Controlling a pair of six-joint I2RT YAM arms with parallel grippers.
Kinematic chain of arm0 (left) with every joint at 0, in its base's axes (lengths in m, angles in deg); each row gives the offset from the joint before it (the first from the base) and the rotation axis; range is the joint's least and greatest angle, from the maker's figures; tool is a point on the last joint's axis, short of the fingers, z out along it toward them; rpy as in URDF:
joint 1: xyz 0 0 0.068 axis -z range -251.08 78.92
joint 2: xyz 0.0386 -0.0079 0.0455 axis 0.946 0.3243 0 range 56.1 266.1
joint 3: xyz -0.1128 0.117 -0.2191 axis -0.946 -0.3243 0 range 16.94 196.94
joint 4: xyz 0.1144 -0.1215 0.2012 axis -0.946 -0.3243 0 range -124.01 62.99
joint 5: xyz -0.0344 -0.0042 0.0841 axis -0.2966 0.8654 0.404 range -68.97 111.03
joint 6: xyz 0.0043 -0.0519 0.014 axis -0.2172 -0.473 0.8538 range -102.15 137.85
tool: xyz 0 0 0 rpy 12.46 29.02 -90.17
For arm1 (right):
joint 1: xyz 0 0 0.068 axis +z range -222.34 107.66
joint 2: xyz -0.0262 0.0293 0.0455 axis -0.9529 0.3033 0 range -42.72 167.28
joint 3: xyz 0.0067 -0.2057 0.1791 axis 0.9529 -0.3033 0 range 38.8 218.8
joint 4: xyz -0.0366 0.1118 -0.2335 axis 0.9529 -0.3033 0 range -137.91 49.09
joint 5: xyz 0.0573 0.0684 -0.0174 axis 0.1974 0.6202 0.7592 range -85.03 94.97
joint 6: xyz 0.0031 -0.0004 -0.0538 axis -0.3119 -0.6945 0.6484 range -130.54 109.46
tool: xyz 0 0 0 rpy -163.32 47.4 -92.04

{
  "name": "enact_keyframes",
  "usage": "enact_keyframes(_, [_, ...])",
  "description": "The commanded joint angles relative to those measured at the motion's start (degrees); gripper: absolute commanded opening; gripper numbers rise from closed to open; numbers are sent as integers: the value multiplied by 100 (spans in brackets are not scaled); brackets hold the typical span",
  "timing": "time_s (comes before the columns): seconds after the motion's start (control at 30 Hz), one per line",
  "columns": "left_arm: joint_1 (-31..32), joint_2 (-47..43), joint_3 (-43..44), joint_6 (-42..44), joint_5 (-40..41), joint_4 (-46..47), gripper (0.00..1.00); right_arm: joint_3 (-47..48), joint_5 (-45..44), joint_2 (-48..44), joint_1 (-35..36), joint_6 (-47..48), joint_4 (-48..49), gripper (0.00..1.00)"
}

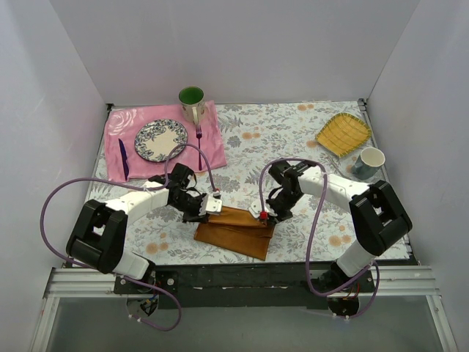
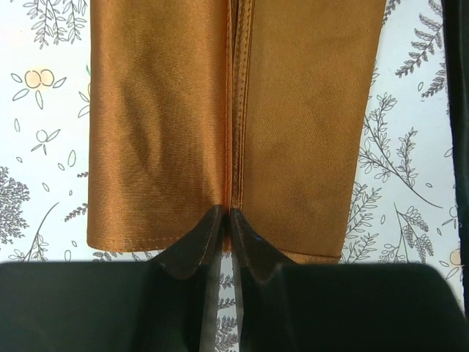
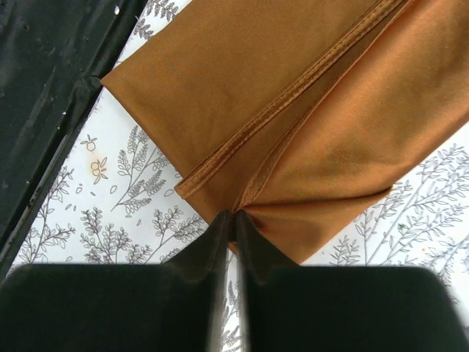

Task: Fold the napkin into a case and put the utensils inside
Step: Fold the lower triangle-folded napkin at the center of the board.

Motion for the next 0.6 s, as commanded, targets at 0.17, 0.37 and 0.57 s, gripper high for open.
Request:
enact_keyframes(0.17, [60,-45,-132,-37,72,365,7,242,168,-38,179,-313,-432,49])
enact_keyframes(0.37, [60,-150,-263,148,89,154,1,848,896,-258,-365,-2447,-284,51])
enact_keyframes(0.57, [131,-194,-378,26,98,268,0,972,1276,365,-964,-4452,305,36])
